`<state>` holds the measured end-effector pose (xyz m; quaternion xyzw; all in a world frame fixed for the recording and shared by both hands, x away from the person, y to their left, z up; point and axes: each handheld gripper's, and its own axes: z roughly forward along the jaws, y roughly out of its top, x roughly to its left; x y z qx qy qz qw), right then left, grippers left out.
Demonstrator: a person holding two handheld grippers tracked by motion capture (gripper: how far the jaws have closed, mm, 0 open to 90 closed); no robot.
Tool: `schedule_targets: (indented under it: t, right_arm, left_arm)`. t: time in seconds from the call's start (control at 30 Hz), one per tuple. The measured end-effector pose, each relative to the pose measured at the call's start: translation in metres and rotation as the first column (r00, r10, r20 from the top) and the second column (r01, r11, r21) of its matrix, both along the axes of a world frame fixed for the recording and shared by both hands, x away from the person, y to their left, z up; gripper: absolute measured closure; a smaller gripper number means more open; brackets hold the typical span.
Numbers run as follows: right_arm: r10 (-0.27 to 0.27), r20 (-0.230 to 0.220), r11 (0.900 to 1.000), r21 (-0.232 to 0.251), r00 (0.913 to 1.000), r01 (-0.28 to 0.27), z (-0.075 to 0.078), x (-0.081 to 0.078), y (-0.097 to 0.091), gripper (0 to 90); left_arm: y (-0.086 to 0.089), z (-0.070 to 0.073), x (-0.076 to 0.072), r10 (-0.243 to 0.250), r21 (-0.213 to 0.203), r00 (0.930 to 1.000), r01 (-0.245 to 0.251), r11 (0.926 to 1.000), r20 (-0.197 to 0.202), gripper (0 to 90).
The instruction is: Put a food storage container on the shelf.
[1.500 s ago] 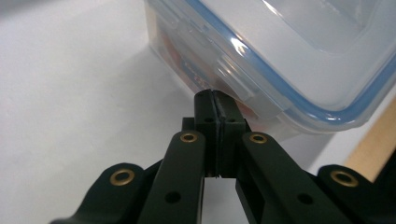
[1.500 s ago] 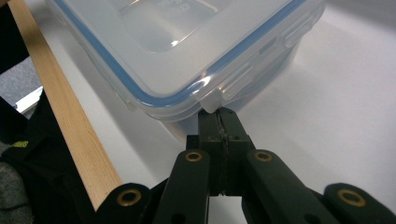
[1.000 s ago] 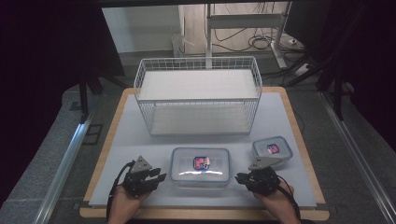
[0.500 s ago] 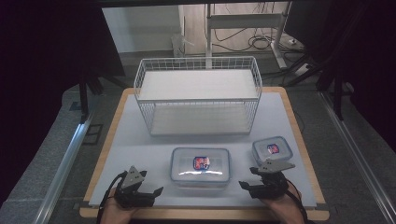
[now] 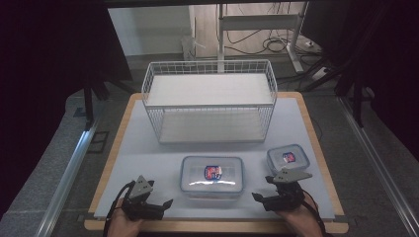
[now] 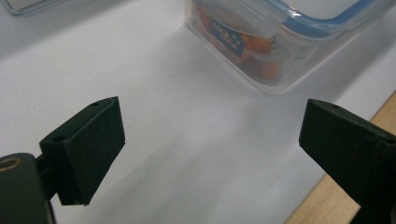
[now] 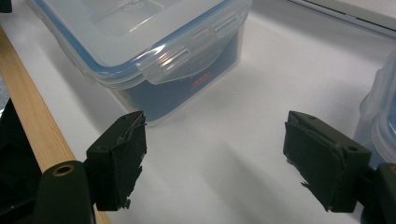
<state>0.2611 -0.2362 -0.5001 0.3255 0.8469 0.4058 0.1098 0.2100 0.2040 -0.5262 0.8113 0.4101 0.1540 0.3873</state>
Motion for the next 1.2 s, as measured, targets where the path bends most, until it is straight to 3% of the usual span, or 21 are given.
schedule_targets:
  t: [0.23, 0.37, 0.6, 0.63, 0.67, 0.77, 0.97, 1.03, 1.1, 1.2]
  right_arm:
    - [0.022, -0.023, 0.9995, -0.022, 0.9995, -0.023, 0.000, 0.001, 0.003, 25.3]
    - [0.021, -0.029, 0.9997, -0.008, 0.9994, -0.021, 0.004, 0.003, 0.003, 26.3]
    - [0.022, -0.071, 0.9986, 0.049, 0.9973, -0.018, 0.013, 0.009, 0.005, 28.8]
    - [0.025, -0.077, 0.9984, 0.053, 0.9967, -0.021, 0.015, 0.010, 0.005, 28.9]
    - [0.025, -0.077, 0.9984, 0.053, 0.9967, -0.021, 0.015, 0.010, 0.005, 28.9]
    - [0.034, -0.110, 0.9968, 0.075, 0.9934, -0.026, 0.017, 0.015, 0.010, 24.3]
    - [0.038, -0.154, 0.9971, 0.071, 0.9873, -0.027, 0.017, 0.021, 0.020, 13.9]
    - [0.036, -0.162, 0.9968, 0.076, 0.9861, -0.024, 0.017, 0.022, 0.021, 12.1]
    - [0.044, -0.183, 0.9951, 0.095, 0.9822, -0.027, 0.019, 0.028, 0.025, 10.5]
    - [0.049, -0.196, 0.9945, 0.101, 0.9794, -0.029, 0.019, 0.031, 0.028, 10.6]
  left_arm:
    - [0.006, 0.000, 0.004, 0.009, -0.061, 0.9996, -0.007, 0.9981, 0.026, 6.5]
    - [0.003, 0.003, 0.009, 0.012, -0.043, 0.9998, -0.012, 0.9990, -0.019, 6.0]
    - [0.000, 0.014, 0.018, -0.001, -0.057, 0.9992, -0.001, 0.9983, -0.039, 5.5]
    - [0.000, 0.017, 0.024, -0.005, -0.093, 0.9986, 0.000, 0.9957, -0.053, 5.7]
    - [0.000, 0.017, 0.024, -0.005, -0.093, 0.9986, 0.000, 0.9957, -0.053, 6.0]
    - [-0.001, 0.021, 0.035, -0.026, -0.152, 0.9956, 0.012, 0.9883, -0.090, 6.2]
    - [-0.007, 0.026, 0.045, -0.075, -0.174, 0.9922, 0.057, 0.9830, -0.099, 5.3]
    - [-0.010, 0.029, 0.050, -0.100, -0.192, 0.9905, 0.081, 0.9781, -0.095, 5.4]
    - [-0.014, 0.030, 0.058, -0.134, -0.214, 0.9851, 0.109, 0.9708, -0.108, 6.9]
    - [-0.018, 0.028, 0.063, -0.153, -0.215, 0.9805, 0.124, 0.9688, -0.124, 7.3]
